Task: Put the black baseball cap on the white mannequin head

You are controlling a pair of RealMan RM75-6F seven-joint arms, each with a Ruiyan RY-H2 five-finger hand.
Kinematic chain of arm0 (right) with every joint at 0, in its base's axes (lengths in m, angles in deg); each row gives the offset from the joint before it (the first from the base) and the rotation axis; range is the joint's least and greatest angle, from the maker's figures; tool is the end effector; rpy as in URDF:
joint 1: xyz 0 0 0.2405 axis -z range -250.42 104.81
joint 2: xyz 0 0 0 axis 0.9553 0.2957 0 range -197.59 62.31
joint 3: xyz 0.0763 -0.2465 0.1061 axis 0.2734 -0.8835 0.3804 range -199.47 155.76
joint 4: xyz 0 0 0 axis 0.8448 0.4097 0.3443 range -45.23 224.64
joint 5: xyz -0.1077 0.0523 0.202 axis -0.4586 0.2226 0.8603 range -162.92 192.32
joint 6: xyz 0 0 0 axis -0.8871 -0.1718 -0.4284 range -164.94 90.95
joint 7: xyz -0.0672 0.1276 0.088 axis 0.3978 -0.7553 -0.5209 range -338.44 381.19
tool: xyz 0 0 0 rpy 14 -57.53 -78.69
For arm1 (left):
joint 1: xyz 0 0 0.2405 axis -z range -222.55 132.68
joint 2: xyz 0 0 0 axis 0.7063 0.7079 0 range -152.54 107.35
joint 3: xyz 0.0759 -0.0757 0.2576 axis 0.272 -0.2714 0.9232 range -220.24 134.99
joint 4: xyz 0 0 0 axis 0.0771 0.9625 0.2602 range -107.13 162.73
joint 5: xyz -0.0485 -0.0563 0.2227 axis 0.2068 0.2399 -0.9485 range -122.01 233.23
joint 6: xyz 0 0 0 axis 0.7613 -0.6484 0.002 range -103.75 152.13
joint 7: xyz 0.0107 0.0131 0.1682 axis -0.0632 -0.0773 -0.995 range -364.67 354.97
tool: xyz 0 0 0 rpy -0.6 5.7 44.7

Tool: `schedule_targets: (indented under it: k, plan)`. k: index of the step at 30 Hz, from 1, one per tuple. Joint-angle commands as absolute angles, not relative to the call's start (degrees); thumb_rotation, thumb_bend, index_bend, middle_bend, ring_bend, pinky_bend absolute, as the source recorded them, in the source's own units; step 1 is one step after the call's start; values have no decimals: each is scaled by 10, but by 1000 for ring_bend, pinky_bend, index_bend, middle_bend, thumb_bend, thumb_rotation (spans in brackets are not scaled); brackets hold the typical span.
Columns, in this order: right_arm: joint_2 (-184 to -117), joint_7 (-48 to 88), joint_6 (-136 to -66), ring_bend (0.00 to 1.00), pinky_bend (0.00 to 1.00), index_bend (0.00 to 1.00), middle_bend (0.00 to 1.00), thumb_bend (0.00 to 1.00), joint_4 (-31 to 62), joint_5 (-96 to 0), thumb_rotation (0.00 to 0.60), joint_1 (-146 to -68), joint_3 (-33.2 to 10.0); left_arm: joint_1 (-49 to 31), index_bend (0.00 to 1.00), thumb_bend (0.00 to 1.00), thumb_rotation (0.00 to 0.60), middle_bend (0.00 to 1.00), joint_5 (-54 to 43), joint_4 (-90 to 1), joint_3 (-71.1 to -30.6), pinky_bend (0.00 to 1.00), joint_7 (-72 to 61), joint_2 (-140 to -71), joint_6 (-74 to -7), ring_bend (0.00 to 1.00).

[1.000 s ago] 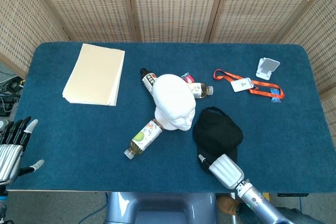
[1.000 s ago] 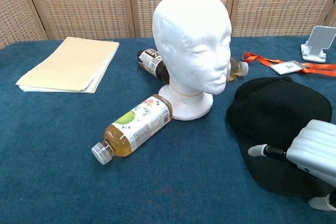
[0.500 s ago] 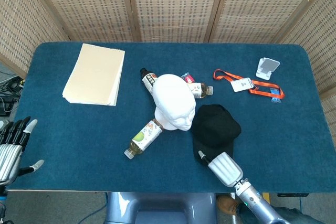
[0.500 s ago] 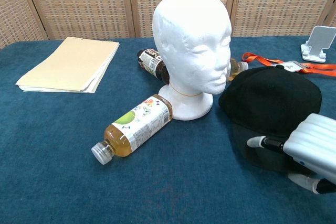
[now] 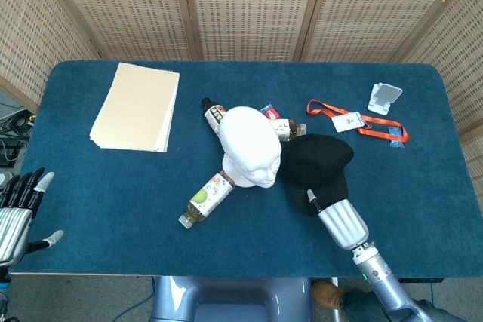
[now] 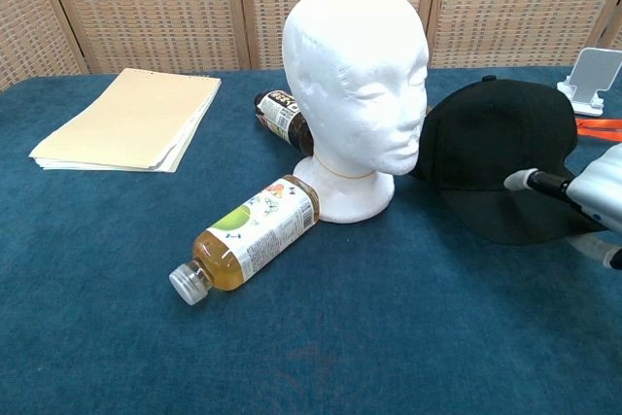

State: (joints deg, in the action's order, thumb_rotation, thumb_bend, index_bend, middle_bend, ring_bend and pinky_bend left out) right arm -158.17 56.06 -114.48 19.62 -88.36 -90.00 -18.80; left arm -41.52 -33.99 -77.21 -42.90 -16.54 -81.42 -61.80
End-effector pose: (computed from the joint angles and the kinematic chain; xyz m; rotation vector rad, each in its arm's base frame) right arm -0.2674 -0.2657 -0.0215 1.8565 -0.1622 0.7444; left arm -0.2974 0.1879 0.1492 -1.4737 -0.8518 -0.8505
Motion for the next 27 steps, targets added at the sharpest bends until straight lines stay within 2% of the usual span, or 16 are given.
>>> schedule_targets:
  k: [1,7,10,14,16,19,27]
  plan:
    - [-1591,561,-1140,1000,1000,270,934,600,210,-863,600,-905,-175,-415,0,0,600,0,-339,-772,-429,0,-166,-814,-617,0]
    - [-1600,561,-1128,1000,1000,324,935,520,226,-844,600,-915,-169,-414,0,0,600,0,-337,-772,-430,0,-162,-813,-617,0]
    - [-1603,554,-1123,1000,1000,381,943,576,232,-844,600,-923,-171,-413,0,0,600,0,-337,-772,-430,0,-161,-813,-616,0]
    - [-1607,547,-1123,1000,1000,521,960,747,244,-846,600,-931,-174,-413,0,0,600,0,-337,-772,-431,0,-158,-812,-617,0]
    - [-1609,541,-1125,1000,1000,561,964,782,249,-846,600,-934,-174,-413,0,0,600,0,-336,-772,-431,0,-157,-811,-617,0]
    - [-1611,531,-1133,1000,1000,623,970,792,260,-848,600,-938,-174,-413,0,0,600,0,-336,-772,-431,0,-155,-810,-617,0]
    - [-1611,463,-1179,1000,1000,686,978,794,294,-851,600,-949,-158,-412,0,0,600,0,-336,-772,-430,0,-158,-812,-614,0]
